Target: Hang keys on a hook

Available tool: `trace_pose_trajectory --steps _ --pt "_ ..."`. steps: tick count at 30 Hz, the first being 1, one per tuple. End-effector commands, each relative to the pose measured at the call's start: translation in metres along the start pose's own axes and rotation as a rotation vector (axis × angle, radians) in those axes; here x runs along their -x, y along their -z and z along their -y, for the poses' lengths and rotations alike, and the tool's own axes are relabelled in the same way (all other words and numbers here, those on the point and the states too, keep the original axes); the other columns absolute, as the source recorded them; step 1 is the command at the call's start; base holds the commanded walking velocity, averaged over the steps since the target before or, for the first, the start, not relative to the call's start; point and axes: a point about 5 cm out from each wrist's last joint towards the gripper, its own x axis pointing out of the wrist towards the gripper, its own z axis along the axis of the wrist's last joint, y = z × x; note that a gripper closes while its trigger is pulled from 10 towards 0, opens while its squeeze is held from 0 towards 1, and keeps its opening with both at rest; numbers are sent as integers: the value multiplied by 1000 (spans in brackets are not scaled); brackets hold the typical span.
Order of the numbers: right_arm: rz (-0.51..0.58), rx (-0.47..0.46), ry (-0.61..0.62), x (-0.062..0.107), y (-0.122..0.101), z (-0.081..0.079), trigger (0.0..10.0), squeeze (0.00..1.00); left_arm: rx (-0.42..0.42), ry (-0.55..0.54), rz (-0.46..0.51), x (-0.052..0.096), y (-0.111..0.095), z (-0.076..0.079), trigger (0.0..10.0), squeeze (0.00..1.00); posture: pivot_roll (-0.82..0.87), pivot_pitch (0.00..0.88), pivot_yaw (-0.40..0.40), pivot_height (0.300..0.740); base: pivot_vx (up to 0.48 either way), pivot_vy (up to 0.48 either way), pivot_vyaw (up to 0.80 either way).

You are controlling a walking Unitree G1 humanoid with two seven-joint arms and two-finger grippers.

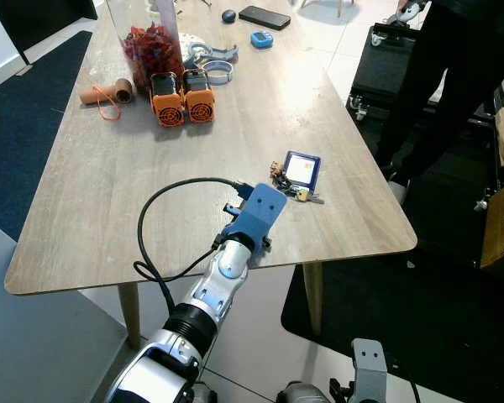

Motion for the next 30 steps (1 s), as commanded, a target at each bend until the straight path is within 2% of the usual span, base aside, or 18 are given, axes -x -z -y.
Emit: trace_pose_trajectory --steps 1,2,3,4,7,8,21,27,30 --pt "-27 -5 -6 2 10 -3 10000 0 0 27 -25 1 5 6 10000 0 19 155 27 740 0 0 0" --pt "-27 -6 -6 3 10 -3 10000 0 5 39 -23 2 5 6 4824 0 19 156 28 740 0 0 0" --pt "-27 -6 -6 3 10 -4 10000 0 8 46 -21 2 5 7 4824 0 20 155 27 740 0 0 0" --pt "-27 -6 -7 2 10 -4 10000 0 12 53 -19 2 5 7 1725 0 19 155 27 740 0 0 0" --pt "-27 -6 -7 3 10 -4 10000 0 17 63 -18 2 5 8 1725 0 19 156 27 740 0 0 0" --pt "-27 -6 -7 3 10 -4 10000 0 20 72 -17 2 5 9 0 0 19 155 26 740 0 0 0" --pt "-23 -4 -5 2 8 -3 10000 0 31 95 -15 2 7 6 0 0 20 154 25 740 0 0 0" --pt "-21 -5 -5 2 7 -3 10000 0 78 63 -2 -4 1 -3 0 0 21 151 26 740 0 0 0" --pt "-21 -5 -6 1 7 -4 10000 0 111 -8 25 -9 -7 -17 0 0 22 153 25 740 0 0 0"
